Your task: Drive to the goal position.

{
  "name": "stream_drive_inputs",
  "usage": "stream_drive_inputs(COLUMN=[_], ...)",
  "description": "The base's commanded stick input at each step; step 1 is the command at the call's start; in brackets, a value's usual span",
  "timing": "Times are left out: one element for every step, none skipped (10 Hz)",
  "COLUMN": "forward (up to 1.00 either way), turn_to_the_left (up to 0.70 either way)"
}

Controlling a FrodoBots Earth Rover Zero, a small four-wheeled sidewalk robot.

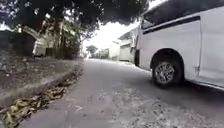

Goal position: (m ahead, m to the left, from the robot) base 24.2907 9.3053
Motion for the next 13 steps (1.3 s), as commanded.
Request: stream_drive_inputs(forward=[0.78, 1.0, 1.0, 1.0, 1.0, 1.0, 1.0, 1.0, 1.0, 1.0, 1.0, 1.0, 1.0], turn_to_the_left=[0.0, 0.0, 0.0, 0.0, 0.0, 0.0, 0.0, 0.0, 0.0, 0.0, 0.0, 0.0, 0.0])
